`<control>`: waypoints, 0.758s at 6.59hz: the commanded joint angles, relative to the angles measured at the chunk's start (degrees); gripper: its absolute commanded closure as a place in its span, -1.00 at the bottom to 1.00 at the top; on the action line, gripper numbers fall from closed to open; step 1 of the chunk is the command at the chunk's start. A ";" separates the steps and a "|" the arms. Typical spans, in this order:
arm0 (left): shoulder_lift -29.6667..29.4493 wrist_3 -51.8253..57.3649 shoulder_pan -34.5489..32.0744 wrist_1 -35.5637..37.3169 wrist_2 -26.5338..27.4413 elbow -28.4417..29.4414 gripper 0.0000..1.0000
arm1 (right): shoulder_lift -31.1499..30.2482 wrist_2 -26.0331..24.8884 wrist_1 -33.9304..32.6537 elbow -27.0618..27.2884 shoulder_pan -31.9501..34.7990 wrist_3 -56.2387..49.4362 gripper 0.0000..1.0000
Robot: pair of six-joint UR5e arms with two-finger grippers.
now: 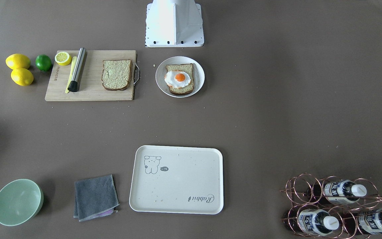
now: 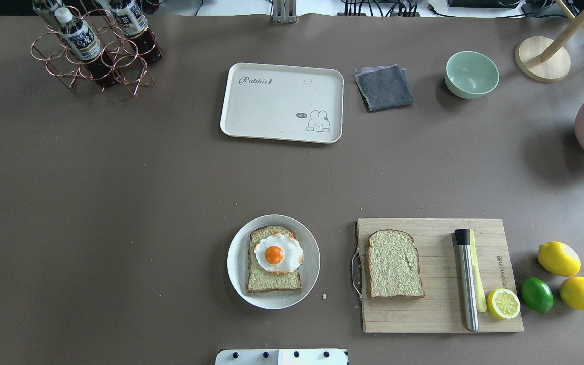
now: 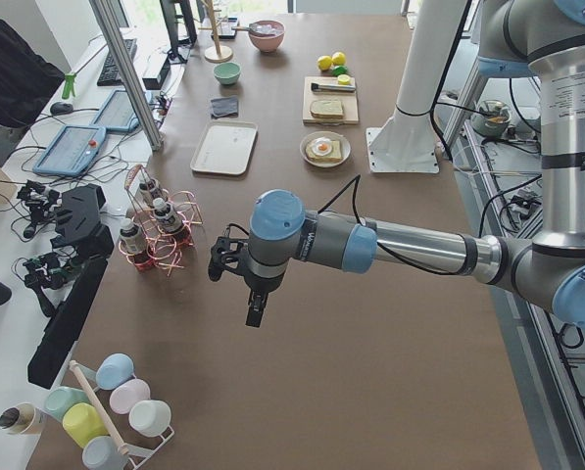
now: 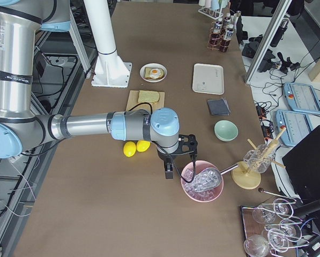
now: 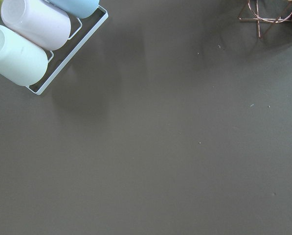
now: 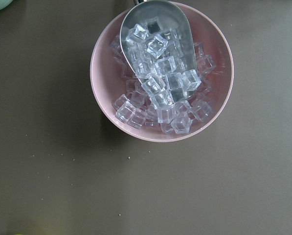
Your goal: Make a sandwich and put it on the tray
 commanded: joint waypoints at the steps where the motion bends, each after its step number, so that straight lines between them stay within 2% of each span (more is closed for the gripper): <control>1: -0.10 0.03 0.00 -0.08 -2.00 0.03 -0.96 | 0.09 0.11 0.01 0.31 -0.07 -0.08 -1.00; 5: -0.10 0.29 0.00 -0.09 -2.02 0.20 -0.96 | 0.09 0.46 0.01 0.23 -0.07 0.01 -1.00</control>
